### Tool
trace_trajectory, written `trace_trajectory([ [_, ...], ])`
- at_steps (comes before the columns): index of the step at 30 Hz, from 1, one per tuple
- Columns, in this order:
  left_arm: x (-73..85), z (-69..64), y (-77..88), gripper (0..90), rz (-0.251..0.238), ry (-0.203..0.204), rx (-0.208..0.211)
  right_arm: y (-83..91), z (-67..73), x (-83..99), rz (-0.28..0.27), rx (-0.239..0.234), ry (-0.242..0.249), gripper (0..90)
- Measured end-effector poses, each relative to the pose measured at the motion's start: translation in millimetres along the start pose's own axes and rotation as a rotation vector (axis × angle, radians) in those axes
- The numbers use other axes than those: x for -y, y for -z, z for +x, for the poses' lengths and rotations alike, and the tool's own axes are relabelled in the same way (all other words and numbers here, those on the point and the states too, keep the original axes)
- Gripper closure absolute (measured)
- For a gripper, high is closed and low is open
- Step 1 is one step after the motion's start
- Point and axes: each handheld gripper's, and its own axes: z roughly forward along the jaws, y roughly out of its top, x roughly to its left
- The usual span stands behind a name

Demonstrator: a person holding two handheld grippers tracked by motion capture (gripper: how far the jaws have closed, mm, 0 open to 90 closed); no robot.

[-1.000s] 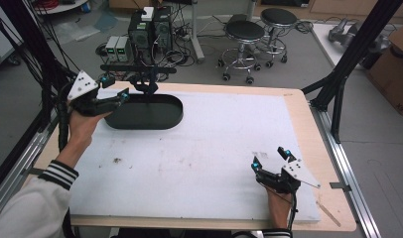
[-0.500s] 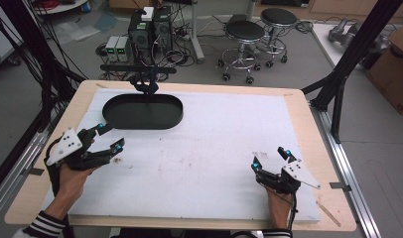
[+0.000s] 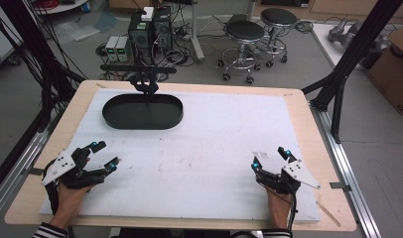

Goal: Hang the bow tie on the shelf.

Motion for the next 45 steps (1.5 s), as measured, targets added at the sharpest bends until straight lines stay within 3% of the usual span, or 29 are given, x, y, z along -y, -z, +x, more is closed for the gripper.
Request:
trace_trajectory([
  [3,2.1,-0.3,1.8,21.3,-0.023,-0.015,-0.004,0.0,0.0,0.0,-0.001,-0.001,-0.001,6.3],
  [12,12.3,1.5,3.2,12.8,0.017,0.01,-0.014,0.1,0.3,0.0,0.002,0.001,-0.003,6.3],
  [18,14.3,2.4,8.2,12.9,-0.034,0.029,-0.006,-0.1,0.1,-0.1,0.0,0.002,-0.001,6.2],
  [45,14.7,3.4,8.4,13.0,-0.038,0.039,-0.012,0.9,0.5,0.5,-0.009,0.0,0.0,6.2],
])
